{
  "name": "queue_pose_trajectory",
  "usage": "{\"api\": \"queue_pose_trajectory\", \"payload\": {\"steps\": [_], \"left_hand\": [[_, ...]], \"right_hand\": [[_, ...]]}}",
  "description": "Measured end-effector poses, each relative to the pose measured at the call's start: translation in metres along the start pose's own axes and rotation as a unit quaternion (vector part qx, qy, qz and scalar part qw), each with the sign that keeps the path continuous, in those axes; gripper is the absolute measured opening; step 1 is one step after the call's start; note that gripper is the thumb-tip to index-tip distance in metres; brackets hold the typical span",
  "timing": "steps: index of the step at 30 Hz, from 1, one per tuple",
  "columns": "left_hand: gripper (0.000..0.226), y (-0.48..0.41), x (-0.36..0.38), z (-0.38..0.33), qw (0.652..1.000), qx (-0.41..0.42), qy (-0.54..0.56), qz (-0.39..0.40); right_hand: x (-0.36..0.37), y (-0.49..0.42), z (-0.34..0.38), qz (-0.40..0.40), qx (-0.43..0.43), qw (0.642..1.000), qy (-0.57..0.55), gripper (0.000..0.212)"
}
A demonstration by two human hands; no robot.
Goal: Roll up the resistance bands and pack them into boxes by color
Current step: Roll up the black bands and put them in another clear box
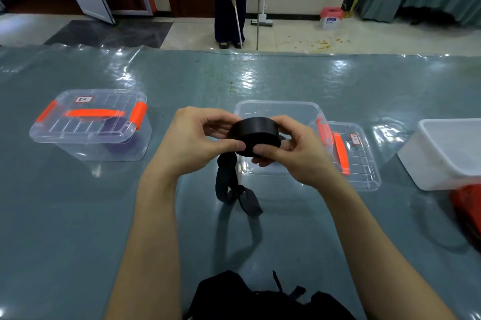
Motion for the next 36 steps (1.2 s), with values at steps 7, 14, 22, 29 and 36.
{"api": "queue_pose_trajectory", "payload": {"steps": [7, 14, 22, 29, 36], "left_hand": [[0.054, -0.002, 0.001, -0.003, 0.998, 0.005, 0.059, 0.011], [0.041, -0.036, -0.001, -0.036, 0.979, 0.112, 0.144, -0.093], [0.051, -0.019, 0.005, -0.024, 0.976, 0.011, 0.211, -0.042], [0.039, -0.001, 0.008, -0.012, 0.978, -0.022, 0.201, -0.055], [0.040, 0.005, 0.009, 0.000, 0.977, -0.054, 0.193, -0.072]], "right_hand": [[-0.002, 0.009, 0.021, -0.004, -0.029, 0.993, -0.113, 0.039], [0.003, 0.008, 0.062, 0.024, -0.088, 0.969, -0.228, 0.039], [0.010, 0.012, 0.035, -0.020, -0.043, 0.975, -0.216, 0.043], [0.013, 0.014, 0.012, 0.016, -0.011, 0.978, -0.206, 0.044], [0.015, 0.010, 0.007, 0.032, 0.004, 0.977, -0.209, 0.049]]}}
Point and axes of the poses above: each hand's wrist, its own y-axis away from the middle knuckle, its own x-axis out of the palm, z = x × y, the point moved 1 cm from there along -y, towards the middle knuckle, and after that the axes turned 14 degrees about x, right-handed, at the moved point
